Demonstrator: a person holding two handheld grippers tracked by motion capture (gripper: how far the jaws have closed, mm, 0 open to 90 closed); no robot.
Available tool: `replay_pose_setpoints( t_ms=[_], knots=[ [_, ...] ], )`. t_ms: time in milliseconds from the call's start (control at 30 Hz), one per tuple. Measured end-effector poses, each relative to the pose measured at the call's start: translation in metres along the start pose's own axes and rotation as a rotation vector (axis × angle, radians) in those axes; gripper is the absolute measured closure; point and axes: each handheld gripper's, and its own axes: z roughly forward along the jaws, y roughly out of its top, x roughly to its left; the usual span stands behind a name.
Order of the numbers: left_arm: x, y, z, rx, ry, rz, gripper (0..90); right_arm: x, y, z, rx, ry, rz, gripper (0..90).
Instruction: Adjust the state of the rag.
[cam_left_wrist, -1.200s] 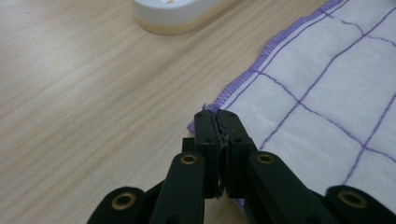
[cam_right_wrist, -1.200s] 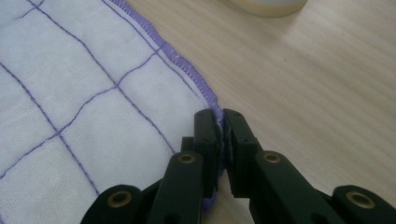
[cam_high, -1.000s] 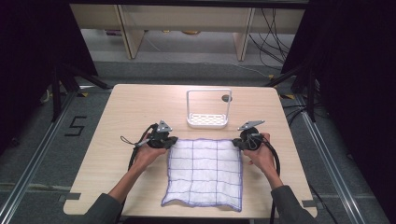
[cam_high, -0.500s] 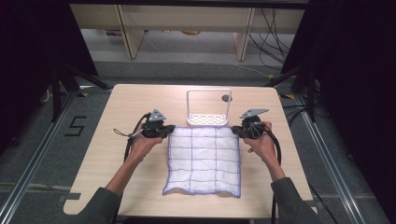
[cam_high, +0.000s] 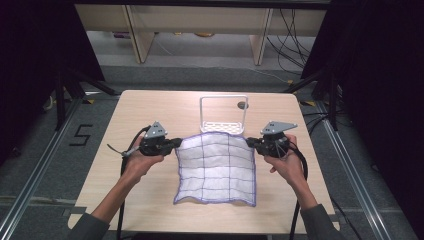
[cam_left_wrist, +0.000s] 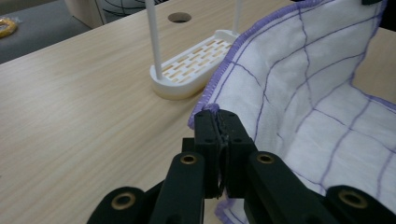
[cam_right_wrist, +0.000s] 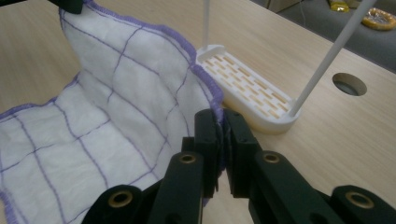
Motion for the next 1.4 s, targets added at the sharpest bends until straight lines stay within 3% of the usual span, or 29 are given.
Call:
replay_pose_setpoints(
  t_ms=[133,200,233,267,300,333,433,867,1000,1133,1233,1267,1300,1333,1400],
  knots=[
    [-0.012,-0.006,-0.009,0.006,-0.003,0.045,86.6,0.012,-0.010,-0.011,-0.011,0.020,-0.042,85.1],
    [-0.025,-0.014,-0.016,0.005,-0.031,0.078,86.5,0.017,-0.015,-0.016,-0.029,0.017,-0.067,85.0],
    [-0.025,-0.014,-0.016,0.005,-0.031,0.078,86.5,0.017,-0.015,-0.016,-0.029,0.017,-0.067,85.0],
    [-0.033,-0.020,-0.020,0.014,-0.042,0.102,86.4,0.025,-0.021,-0.022,-0.008,0.031,-0.057,84.9],
    [-0.033,-0.020,-0.020,0.014,-0.042,0.102,86.4,0.025,-0.021,-0.022,-0.008,0.031,-0.057,84.9],
    [-0.036,-0.022,-0.022,0.029,-0.053,0.116,86.4,0.027,-0.024,-0.023,-0.015,0.032,-0.087,84.8],
    [-0.048,-0.034,-0.028,0.045,-0.075,0.156,86.0,0.037,-0.037,-0.027,0.011,0.040,-0.106,84.2],
    [-0.066,-0.068,-0.035,0.077,-0.099,0.173,85.4,0.054,-0.067,-0.031,0.032,0.074,-0.097,84.0],
    [-0.073,-0.077,-0.039,0.067,-0.111,0.160,85.6,0.061,-0.078,-0.034,0.049,0.086,-0.099,83.9],
    [-0.078,-0.084,-0.042,0.085,-0.125,0.169,85.5,0.066,-0.090,-0.034,0.063,0.102,-0.114,83.3],
    [-0.081,-0.090,-0.043,0.107,-0.127,0.170,85.2,0.070,-0.095,-0.036,0.070,0.105,-0.096,82.4],
    [-0.082,-0.093,-0.044,0.094,-0.139,0.138,83.5,0.073,-0.100,-0.038,0.078,0.127,-0.078,77.6],
    [-0.082,-0.093,-0.044,0.094,-0.139,0.138,81.2,0.073,-0.100,-0.038,0.078,0.127,-0.078,77.6],
    [-0.084,-0.094,-0.046,0.080,-0.155,0.101,77.0,0.075,-0.104,-0.039,0.072,0.135,-0.062,68.5],
    [-0.084,-0.093,-0.050,0.059,-0.164,0.054,64.8,0.076,-0.105,-0.045,0.057,0.146,-0.018,59.0]
  ],
)
